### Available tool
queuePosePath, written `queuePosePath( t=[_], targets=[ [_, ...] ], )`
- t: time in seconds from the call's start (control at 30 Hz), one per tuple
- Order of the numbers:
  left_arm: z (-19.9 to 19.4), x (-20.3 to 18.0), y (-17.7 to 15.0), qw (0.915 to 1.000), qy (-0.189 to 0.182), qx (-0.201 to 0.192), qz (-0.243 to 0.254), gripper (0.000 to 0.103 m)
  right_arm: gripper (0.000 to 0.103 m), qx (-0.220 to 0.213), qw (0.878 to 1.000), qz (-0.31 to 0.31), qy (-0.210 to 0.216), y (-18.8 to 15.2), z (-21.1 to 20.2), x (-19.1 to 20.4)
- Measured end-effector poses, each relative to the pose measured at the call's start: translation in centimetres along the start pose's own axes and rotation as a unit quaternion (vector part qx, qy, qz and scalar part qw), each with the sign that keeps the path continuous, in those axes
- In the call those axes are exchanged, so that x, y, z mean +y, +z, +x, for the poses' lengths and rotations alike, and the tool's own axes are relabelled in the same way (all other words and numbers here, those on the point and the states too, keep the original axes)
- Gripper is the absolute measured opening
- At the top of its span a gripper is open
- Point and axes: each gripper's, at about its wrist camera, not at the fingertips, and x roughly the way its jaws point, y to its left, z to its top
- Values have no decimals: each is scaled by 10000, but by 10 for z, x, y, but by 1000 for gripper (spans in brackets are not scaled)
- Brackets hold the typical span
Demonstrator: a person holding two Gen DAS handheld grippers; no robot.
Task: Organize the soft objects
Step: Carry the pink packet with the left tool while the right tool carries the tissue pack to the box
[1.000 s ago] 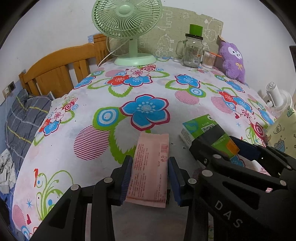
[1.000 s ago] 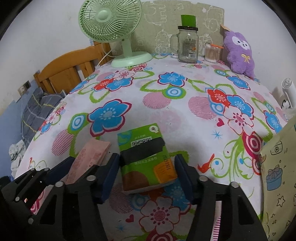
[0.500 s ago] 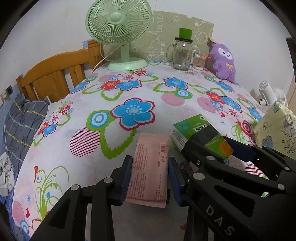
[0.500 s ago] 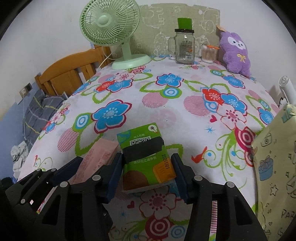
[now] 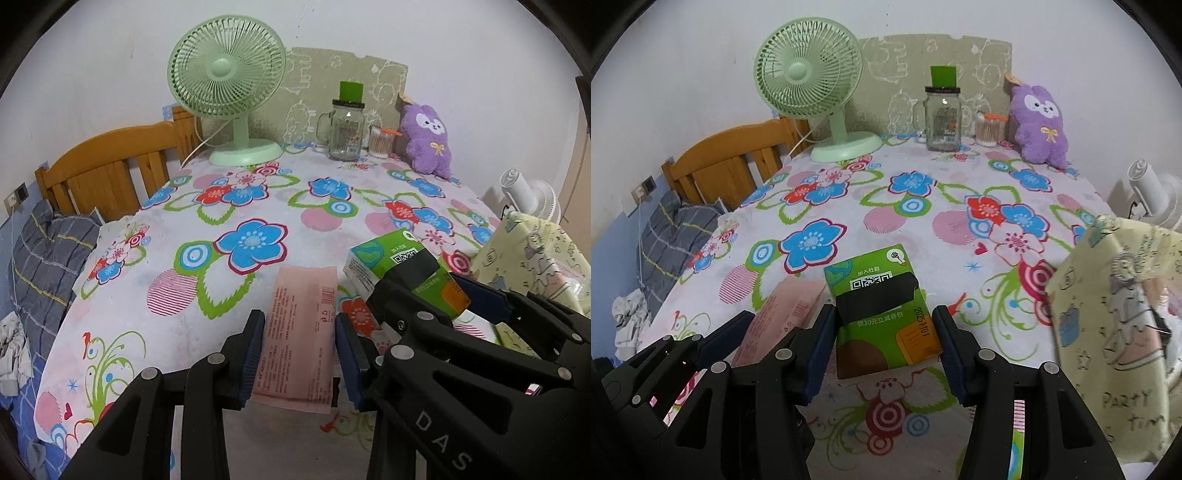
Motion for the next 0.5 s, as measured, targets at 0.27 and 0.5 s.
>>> queuePosePath(
  t=[0.27, 0.5],
  targets=[
    [-23, -11, 4, 9998, -59, -191, 56, 39, 57, -199, 9998, 36, -95, 1, -29, -6],
    [-48, -19, 9, 9992, -89, -363, 164, 39, 57, -397, 9991, 87, -142, 2, -57, -9]
  ],
)
